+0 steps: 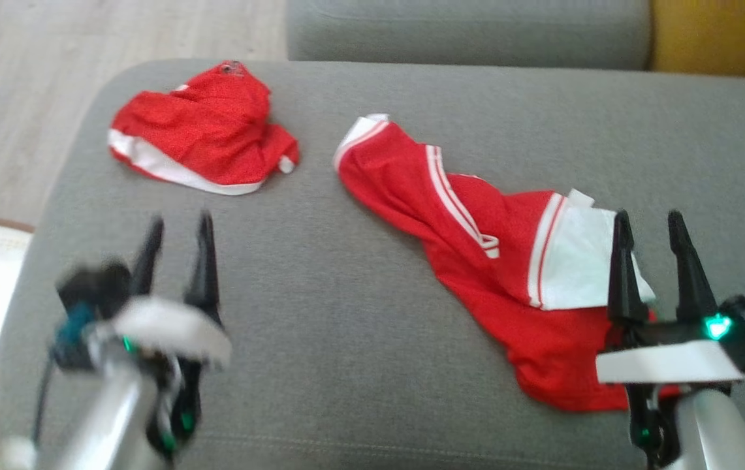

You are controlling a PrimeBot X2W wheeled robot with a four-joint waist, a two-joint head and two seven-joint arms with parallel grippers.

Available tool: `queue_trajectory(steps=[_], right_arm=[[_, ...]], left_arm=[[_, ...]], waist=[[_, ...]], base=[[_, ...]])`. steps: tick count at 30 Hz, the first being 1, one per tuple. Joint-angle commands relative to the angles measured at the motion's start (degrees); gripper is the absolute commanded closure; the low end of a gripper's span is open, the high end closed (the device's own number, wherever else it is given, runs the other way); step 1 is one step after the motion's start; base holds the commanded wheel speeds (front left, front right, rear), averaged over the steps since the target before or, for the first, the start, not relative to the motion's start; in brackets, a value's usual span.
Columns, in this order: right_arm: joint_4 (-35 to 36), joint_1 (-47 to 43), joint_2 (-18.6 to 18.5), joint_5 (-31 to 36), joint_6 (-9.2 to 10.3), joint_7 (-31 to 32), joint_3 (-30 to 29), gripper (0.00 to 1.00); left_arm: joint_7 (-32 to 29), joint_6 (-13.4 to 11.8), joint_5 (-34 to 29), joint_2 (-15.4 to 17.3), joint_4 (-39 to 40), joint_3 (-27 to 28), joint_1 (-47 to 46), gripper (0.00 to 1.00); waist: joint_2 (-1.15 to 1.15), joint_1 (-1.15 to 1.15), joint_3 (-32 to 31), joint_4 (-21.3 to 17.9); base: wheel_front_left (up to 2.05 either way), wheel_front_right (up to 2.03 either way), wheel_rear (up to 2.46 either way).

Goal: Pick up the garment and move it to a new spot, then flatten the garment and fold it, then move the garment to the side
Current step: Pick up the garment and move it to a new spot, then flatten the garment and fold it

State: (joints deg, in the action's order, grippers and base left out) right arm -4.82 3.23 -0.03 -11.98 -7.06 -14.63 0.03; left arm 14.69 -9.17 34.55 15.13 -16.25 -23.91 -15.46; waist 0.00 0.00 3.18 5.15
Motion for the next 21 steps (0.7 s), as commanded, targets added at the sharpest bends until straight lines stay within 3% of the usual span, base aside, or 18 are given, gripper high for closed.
queue_trajectory(steps=[1, 6, 12, 19, 21], right_arm=[[1.61, 0.66, 0.03, 0.61, -0.43, -0.37, 0.99, 0.00], [1.16, -1.00, 0.03, 1.27, -0.43, -0.37, 0.47, 0.00], [-1.72, 0.29, 0.03, 3.01, -0.43, -0.37, -3.41, 0.00], [-17.57, 8.04, 0.03, 6.09, -0.43, 0.21, -11.27, 0.00], [-25.32, 11.80, 0.03, 5.78, -0.43, 0.54, -13.82, 0.00]], left_arm=[[0.30, -0.41, -2.01, 0.22, 3.76, 3.03, 0.11, 0.00], [0.30, -0.80, -5.94, -4.69, 10.21, 7.22, 8.19, 0.00], [0.30, 1.63, -8.58, -7.69, 11.68, 8.89, 10.22, 0.00], [0.30, 4.98, -11.33, -9.13, 10.26, 9.29, 9.12, 0.00], [0.30, 6.03, -11.80, -9.82, 9.65, 9.50, 8.85, 0.00]], waist=[[0.00, 0.00, -1.14, 1.52], [0.00, 0.00, -1.51, 2.52], [0.00, 0.00, -0.17, 3.30], [0.00, 0.00, 3.12, 3.78], [0.00, 0.00, 4.55, 3.93]], base=[[0.00, 0.00, 0.00], [0.00, 0.00, 0.00], [0.00, 0.00, 0.00], [0.00, 0.00, 0.00], [0.00, 0.00, 0.00]])
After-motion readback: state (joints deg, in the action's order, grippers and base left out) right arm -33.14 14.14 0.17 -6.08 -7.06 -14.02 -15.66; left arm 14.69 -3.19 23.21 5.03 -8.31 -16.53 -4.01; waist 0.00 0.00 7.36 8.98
